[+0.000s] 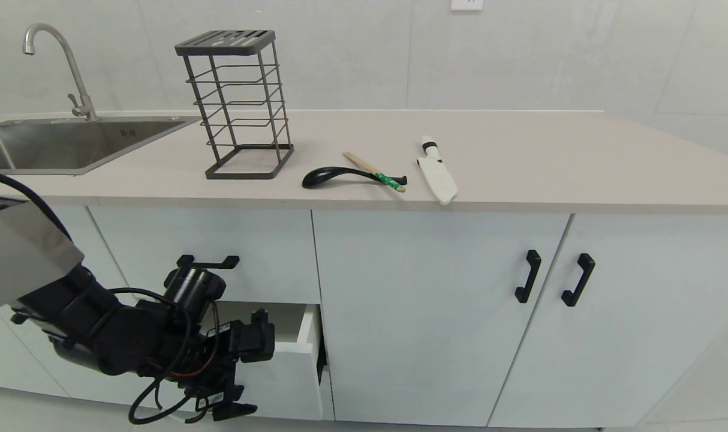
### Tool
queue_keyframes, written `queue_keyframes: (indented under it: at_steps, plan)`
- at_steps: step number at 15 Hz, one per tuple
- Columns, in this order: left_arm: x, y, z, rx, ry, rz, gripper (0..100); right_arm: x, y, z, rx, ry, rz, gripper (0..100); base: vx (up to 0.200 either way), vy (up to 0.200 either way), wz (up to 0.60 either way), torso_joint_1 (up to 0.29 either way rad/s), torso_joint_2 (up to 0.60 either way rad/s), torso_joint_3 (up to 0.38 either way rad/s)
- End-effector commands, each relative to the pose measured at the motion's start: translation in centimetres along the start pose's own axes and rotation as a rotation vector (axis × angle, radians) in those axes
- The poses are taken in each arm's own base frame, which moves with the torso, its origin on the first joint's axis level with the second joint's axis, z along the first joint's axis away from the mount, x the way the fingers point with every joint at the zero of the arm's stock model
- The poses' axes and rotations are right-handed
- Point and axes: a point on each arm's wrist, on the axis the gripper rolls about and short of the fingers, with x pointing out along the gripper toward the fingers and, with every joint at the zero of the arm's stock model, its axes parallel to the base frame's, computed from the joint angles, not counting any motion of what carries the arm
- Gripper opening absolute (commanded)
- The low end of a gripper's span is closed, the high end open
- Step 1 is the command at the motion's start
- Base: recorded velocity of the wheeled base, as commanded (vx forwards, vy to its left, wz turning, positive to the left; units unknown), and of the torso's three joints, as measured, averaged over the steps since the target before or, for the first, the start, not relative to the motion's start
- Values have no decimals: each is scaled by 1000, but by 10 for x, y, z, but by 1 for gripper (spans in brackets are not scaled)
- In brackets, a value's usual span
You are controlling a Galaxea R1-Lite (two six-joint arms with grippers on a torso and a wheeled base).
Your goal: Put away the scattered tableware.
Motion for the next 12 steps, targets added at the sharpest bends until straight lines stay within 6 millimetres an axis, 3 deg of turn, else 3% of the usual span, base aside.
queue_keyframes:
  at_steps: [1, 4, 9, 12]
  plan:
    - [-12, -22, -6, -4, 16, -38, 100, 0, 0, 0, 0, 1, 1, 0, 0, 0, 0, 0, 0, 0]
    - [-29, -44, -10, 8, 16, -43, 100, 0, 0, 0, -1, 1, 1, 0, 0, 0, 0, 0, 0, 0]
    - [-51, -34, 3, 48, -45, 73, 100, 0, 0, 0, -1, 1, 1, 0, 0, 0, 0, 0, 0, 0]
    - [-83, -38, 16, 84, -111, 188, 100, 0, 0, 0, -1, 1, 1, 0, 0, 0, 0, 0, 0, 0]
